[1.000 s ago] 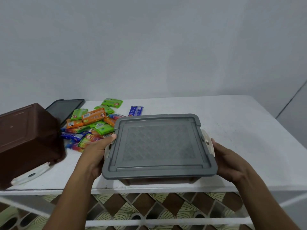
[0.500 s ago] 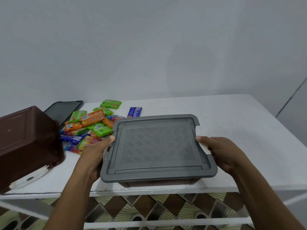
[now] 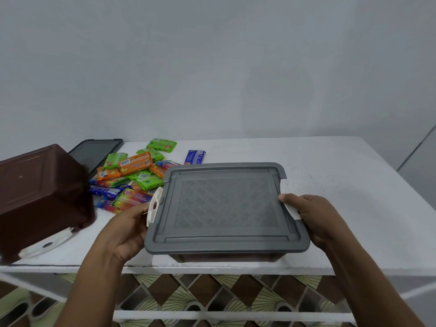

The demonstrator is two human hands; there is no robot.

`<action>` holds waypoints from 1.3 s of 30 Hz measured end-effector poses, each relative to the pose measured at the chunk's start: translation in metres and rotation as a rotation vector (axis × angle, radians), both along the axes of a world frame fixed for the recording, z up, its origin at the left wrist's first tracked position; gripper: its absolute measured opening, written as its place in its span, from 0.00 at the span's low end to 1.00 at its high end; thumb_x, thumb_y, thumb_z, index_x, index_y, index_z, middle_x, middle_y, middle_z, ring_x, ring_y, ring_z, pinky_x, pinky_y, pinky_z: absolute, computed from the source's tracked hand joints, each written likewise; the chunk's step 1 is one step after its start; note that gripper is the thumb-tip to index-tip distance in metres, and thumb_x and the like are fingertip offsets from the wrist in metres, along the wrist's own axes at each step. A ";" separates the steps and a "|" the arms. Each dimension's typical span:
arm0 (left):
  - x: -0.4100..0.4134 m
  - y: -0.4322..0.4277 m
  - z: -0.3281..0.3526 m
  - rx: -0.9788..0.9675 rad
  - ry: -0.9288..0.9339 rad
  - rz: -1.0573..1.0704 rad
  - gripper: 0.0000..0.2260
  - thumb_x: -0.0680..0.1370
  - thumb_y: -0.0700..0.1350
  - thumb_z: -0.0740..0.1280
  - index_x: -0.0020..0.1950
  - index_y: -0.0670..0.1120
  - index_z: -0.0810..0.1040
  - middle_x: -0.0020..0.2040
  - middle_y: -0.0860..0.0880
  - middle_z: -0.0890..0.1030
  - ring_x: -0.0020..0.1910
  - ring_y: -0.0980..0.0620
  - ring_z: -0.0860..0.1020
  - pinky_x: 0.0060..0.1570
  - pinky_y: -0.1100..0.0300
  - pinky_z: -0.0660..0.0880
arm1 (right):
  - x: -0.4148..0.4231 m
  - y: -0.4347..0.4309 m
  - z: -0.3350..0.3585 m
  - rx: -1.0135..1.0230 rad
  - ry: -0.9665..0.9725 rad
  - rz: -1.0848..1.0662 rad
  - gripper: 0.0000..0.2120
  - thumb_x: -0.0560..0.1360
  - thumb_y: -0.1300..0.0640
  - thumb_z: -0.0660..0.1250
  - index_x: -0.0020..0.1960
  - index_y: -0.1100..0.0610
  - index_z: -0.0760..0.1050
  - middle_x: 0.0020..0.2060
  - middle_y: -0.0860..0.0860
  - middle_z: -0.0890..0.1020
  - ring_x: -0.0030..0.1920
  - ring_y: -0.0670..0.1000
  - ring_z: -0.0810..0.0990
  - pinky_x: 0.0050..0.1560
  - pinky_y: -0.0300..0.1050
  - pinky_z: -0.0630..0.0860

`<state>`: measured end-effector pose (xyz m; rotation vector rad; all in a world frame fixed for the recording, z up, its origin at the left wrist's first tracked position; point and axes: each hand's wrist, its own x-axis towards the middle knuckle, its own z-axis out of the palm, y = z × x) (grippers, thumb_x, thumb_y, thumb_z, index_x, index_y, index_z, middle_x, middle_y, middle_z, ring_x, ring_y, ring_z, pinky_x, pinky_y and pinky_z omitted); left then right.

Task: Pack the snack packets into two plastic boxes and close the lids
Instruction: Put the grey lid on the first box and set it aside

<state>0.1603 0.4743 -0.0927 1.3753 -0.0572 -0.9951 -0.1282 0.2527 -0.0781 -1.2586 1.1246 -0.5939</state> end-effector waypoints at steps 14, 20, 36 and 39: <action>-0.015 -0.027 0.016 0.118 -0.225 0.039 0.05 0.79 0.43 0.70 0.48 0.42 0.82 0.35 0.43 0.85 0.33 0.44 0.83 0.43 0.46 0.82 | 0.000 -0.003 -0.001 -0.017 0.043 0.012 0.16 0.74 0.53 0.74 0.42 0.66 0.77 0.37 0.61 0.84 0.31 0.56 0.82 0.29 0.44 0.78; -0.022 -0.032 0.025 0.231 -0.345 0.029 0.07 0.79 0.46 0.68 0.44 0.44 0.80 0.36 0.44 0.82 0.36 0.44 0.80 0.39 0.52 0.78 | -0.001 -0.003 -0.002 0.024 0.048 0.051 0.18 0.76 0.51 0.72 0.47 0.67 0.78 0.42 0.63 0.86 0.36 0.58 0.85 0.35 0.50 0.82; -0.023 -0.038 0.027 0.263 -0.439 -0.029 0.23 0.81 0.60 0.65 0.70 0.46 0.77 0.69 0.45 0.77 0.65 0.45 0.76 0.36 0.59 0.71 | 0.012 0.007 0.005 -0.132 0.157 0.071 0.19 0.82 0.40 0.59 0.43 0.52 0.79 0.41 0.47 0.80 0.44 0.49 0.81 0.40 0.45 0.76; -0.027 -0.037 0.028 0.215 -0.413 -0.040 0.19 0.81 0.58 0.65 0.65 0.47 0.80 0.67 0.46 0.79 0.66 0.45 0.76 0.38 0.60 0.72 | 0.009 0.008 0.005 -0.103 0.123 0.065 0.18 0.81 0.40 0.60 0.45 0.51 0.79 0.44 0.47 0.81 0.46 0.50 0.82 0.41 0.47 0.77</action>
